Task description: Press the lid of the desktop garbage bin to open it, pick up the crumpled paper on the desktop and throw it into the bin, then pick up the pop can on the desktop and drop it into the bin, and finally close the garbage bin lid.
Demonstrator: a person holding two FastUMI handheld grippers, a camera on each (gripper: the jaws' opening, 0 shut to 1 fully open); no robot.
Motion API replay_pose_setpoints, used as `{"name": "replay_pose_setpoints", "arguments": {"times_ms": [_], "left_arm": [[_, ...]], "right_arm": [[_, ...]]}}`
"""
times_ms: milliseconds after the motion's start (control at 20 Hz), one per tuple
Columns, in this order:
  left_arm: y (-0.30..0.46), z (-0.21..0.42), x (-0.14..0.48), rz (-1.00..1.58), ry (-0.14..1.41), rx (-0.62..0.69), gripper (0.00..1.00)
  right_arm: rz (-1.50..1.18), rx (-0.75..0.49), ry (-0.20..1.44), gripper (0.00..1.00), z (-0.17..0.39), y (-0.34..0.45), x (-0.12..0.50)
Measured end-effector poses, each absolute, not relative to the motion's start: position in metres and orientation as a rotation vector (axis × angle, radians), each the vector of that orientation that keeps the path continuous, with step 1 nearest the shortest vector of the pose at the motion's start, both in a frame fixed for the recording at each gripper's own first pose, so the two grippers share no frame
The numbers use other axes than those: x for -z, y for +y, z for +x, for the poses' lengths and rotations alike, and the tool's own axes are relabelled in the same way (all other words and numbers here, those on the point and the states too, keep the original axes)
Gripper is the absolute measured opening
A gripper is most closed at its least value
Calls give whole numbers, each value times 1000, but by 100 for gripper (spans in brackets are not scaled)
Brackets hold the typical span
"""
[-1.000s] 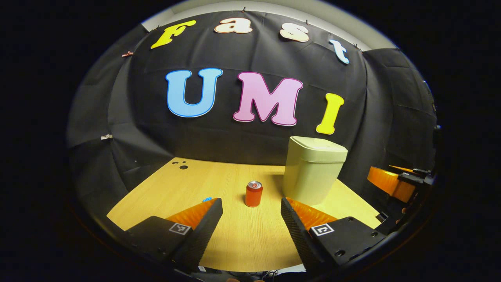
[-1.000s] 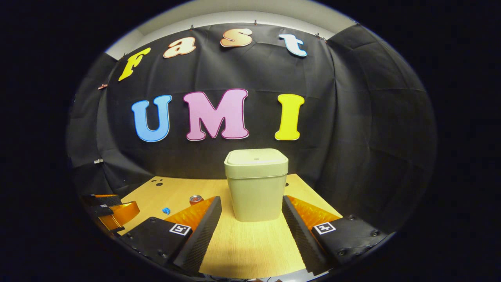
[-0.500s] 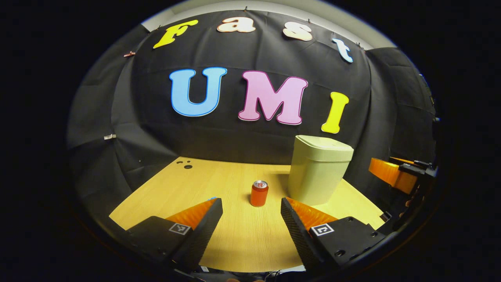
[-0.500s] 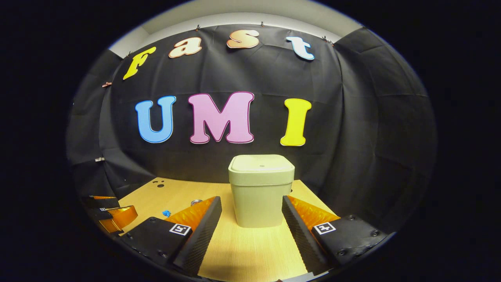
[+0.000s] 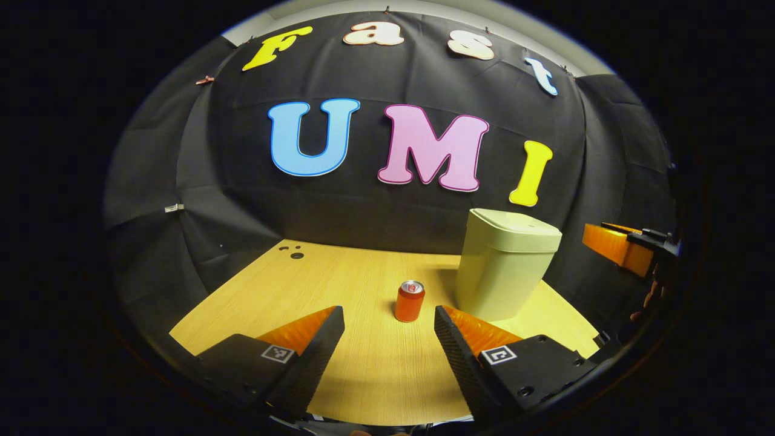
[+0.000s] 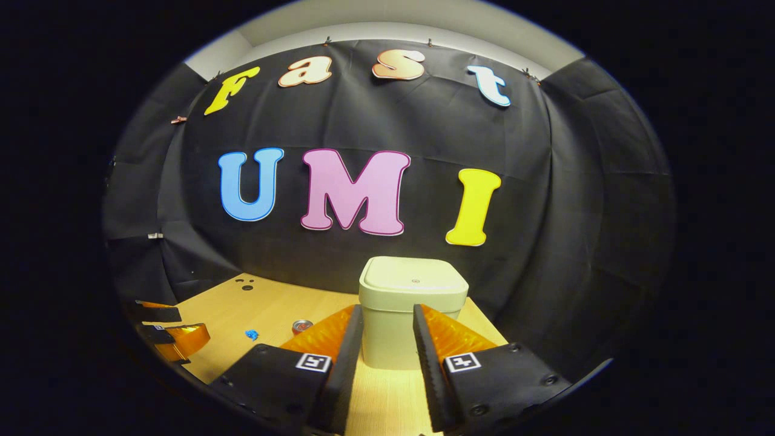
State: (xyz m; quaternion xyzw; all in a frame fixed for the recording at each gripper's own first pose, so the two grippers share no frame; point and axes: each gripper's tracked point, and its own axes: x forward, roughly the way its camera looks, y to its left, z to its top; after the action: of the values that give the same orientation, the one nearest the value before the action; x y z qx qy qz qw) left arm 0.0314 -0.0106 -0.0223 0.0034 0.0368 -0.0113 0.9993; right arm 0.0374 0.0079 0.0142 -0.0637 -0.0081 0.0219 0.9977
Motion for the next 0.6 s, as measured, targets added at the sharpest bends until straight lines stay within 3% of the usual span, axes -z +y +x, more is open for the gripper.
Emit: {"name": "replay_pose_setpoints", "arguments": {"times_ms": [200, 300, 400, 600], "left_arm": [[-8, 45, 17, -5, 75, 11, 96], [-6, 53, 13, -6, 75, 2, 96], [-4, 59, 11, -3, 74, -6, 96], [2, 70, 9, -1, 75, -21, 96]], "right_arm": [[-135, -74, -3, 29, 56, 16, -20], [-126, -85, 11, 29, 64, 18, -19], [-110, -89, 6, 11, 70, 19, -24], [-105, -112, 26, 7, 87, 22, -22]]}}
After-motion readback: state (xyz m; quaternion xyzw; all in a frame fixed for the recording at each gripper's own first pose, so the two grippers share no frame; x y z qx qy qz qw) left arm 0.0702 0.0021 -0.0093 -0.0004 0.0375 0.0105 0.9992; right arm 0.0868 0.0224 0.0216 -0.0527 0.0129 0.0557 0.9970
